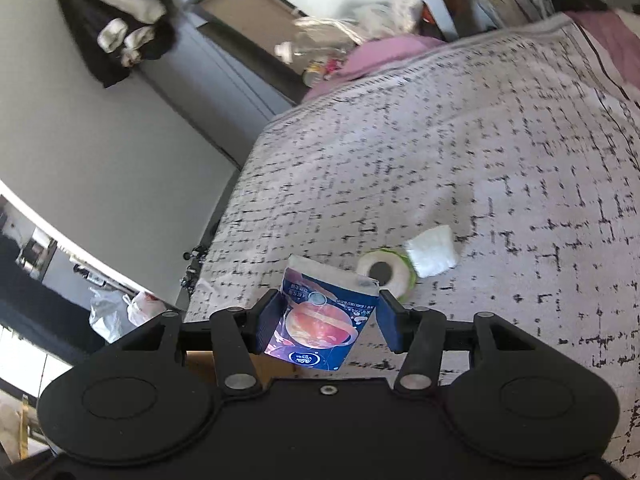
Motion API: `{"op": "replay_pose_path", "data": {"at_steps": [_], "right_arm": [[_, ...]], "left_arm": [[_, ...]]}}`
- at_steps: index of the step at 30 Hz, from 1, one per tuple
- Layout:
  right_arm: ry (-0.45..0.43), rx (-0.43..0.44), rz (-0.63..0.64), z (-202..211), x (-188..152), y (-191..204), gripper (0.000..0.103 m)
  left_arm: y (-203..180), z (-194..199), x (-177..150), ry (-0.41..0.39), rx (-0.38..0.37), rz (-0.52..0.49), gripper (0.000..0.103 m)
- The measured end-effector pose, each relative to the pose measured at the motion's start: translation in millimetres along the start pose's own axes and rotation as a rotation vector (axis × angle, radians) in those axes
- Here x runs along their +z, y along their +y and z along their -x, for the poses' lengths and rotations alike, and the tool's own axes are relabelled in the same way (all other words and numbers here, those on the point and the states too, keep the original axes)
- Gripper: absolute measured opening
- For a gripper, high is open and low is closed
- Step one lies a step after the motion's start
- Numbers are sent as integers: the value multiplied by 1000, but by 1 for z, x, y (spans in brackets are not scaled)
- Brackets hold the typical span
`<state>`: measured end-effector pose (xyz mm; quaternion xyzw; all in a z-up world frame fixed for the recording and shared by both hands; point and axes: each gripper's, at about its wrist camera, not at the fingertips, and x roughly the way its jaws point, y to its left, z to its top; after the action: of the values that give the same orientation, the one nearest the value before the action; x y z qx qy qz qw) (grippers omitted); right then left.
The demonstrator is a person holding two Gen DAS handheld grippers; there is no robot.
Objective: Organize soft objects
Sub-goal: 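Carry the cloth over the box with the left gripper while the right carries the tissue pack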
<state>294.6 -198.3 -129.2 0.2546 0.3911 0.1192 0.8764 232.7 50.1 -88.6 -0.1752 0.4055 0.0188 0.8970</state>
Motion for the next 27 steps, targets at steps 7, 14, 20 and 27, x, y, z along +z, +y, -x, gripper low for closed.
{"op": "replay_pose_path", "data": {"at_steps": [7,14,20,27], "right_arm": [[-13,22,63,6,-11,24,51],[-17,46,134,8,-25,48,51],[-10,65,194,5,-34,68,51],[33,78,237,-4,-45,84,51]], "left_arm": [[26,11,10,-4,-2,6,18],[49,17,17,-10,-1,15,18],[69,17,20,-9,3,34,18],[89,11,23,5,2,62,18]]}}
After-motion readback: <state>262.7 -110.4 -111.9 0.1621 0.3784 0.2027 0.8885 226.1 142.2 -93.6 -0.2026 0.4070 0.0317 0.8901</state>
